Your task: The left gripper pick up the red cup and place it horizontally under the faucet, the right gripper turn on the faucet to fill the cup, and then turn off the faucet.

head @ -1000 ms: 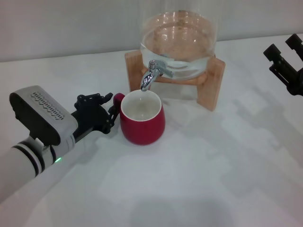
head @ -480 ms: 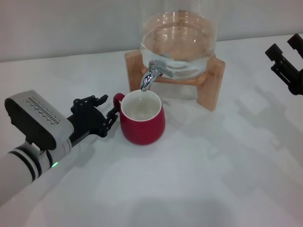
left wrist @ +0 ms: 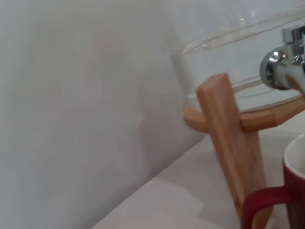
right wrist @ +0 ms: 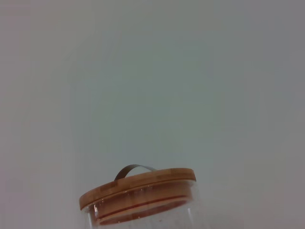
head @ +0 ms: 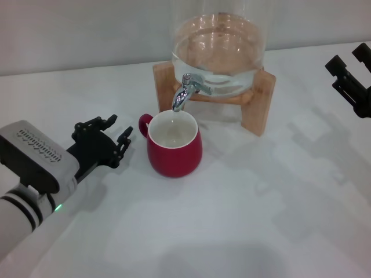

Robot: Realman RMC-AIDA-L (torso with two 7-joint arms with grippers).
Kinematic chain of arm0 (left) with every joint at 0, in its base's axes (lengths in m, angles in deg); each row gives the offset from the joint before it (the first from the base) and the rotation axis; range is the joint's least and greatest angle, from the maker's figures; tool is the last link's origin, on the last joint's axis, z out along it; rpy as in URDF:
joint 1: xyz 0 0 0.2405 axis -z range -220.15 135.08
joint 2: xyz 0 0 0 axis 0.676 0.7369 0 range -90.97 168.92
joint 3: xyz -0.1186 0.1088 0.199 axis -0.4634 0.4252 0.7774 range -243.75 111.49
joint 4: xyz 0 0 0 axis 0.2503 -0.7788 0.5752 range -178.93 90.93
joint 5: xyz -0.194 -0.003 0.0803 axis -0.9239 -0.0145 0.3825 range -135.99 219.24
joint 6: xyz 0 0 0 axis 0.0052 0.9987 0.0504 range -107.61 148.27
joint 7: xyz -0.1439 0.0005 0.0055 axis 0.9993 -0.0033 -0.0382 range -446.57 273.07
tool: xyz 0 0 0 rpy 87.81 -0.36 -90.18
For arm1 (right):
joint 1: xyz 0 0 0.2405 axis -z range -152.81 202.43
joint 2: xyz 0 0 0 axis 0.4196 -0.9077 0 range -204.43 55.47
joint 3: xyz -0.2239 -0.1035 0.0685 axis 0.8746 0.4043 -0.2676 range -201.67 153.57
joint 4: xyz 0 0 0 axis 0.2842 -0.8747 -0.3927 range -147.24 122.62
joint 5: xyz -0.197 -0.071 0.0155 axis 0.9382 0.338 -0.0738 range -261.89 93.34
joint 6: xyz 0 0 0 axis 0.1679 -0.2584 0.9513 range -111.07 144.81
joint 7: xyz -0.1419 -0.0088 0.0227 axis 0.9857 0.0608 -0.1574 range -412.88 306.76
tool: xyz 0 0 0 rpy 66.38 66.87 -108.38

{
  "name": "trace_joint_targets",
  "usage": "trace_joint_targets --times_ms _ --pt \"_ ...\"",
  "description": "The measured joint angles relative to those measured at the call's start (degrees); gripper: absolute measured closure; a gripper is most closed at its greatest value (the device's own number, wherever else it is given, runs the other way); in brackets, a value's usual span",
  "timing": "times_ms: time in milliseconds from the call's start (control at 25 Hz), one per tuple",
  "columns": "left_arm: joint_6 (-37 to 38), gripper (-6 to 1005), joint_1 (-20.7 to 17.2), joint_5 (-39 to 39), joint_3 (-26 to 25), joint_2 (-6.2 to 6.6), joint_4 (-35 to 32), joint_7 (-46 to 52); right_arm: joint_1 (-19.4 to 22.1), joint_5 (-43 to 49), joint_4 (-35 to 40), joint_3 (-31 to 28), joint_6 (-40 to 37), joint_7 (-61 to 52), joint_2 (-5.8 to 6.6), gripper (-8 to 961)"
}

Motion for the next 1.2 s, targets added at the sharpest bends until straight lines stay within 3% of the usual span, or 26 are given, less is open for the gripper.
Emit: trace_joint_targets --times_ms 280,640,680,800,840,1200 --pt "0.68 593 -1.88 -0.02 -2.00 -0.05 -0.55 -1.86 -0.07 0.00 0.00 0.07 0.26 0.00 0.00 99" --pt "5.23 578 -6.24 0.18 -8.74 0.22 -3.15 -6.00 0.01 0.00 -0.01 0.05 0.21 0.00 0.06 98" --pt "9.87 576 -8.35 0.15 -11.58 0.21 -3.19 -6.48 -0.08 0.00 -0.01 0.05 0.29 0.00 0.08 98" --pt "12.12 571 -9.39 0.12 -12.88 0.19 -3.19 -6.48 -0.23 0.00 -0.13 0.05 0.36 0.00 0.13 98" --pt "18.04 569 -11.89 0.10 -15.84 0.13 -3.21 -6.44 -0.28 0.00 -0.22 0.05 0.40 -0.01 0.15 98" --pt "29.73 554 -17.95 -0.24 -21.63 -0.01 -3.24 -6.14 -1.18 0.58 -0.25 0.35 1.71 -0.07 0.18 98"
